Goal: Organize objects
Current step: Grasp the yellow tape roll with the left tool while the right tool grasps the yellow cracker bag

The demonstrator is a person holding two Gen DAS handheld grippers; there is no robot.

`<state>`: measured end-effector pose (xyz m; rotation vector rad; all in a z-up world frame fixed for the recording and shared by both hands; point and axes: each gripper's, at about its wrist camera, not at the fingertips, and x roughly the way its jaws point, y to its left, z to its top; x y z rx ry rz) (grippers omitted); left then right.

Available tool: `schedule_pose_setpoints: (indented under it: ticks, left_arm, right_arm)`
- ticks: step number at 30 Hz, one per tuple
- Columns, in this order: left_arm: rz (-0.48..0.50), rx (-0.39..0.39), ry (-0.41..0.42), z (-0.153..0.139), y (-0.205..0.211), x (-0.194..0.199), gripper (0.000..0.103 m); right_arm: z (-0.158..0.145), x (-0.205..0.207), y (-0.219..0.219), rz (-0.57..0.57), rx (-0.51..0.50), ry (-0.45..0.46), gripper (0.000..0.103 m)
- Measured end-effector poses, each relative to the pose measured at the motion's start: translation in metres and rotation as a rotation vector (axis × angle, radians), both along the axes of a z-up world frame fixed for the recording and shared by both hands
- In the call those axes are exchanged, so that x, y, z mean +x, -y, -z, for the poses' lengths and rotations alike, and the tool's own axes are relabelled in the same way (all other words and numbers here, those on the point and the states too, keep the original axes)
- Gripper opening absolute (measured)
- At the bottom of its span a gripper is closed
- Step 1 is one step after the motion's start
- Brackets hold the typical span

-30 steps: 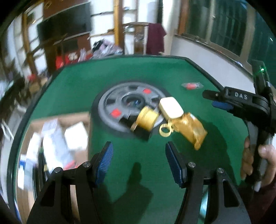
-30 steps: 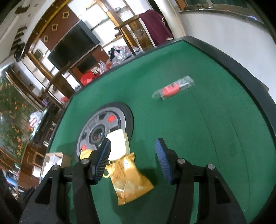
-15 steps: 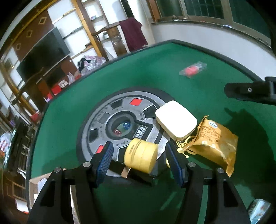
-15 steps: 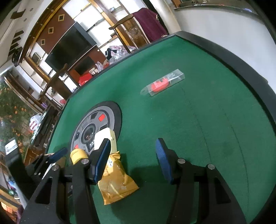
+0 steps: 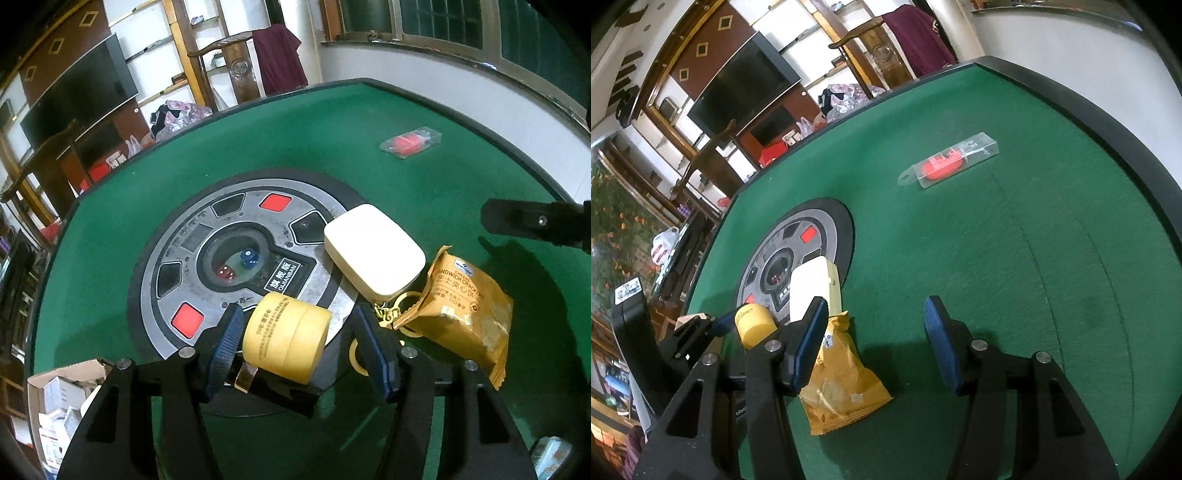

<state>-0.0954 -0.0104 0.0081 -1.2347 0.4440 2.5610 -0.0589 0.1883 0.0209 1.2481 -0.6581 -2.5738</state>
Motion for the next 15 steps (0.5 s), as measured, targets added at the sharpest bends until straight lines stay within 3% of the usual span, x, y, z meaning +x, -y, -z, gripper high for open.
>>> schedule_pose_setpoints:
  ticks: [2, 4, 8, 15]
  left_arm:
    - [-0.009, 0.0, 0.002, 0.0, 0.002, 0.0, 0.035]
    - [-0.018, 0.033, 0.01, -0.002, 0.005, 0.001, 0.027]
    - [-0.04, 0.069, -0.004, -0.013, 0.009, 0.005, 0.027]
    - [-0.064, 0.155, -0.031, -0.042, 0.024, 0.03, 0.027]
  right_arm:
    - [0.001, -0.001, 0.004, -0.019, 0.006, 0.007, 0.053]
    - [0.004, -0.002, 0.008, -0.042, 0.006, 0.015, 0.053]
    - [0.006, -0.003, 0.018, -0.107, 0.008, 0.028, 0.053]
    - [0.01, 0.001, 0.048, -0.211, 0.104, 0.023, 0.053]
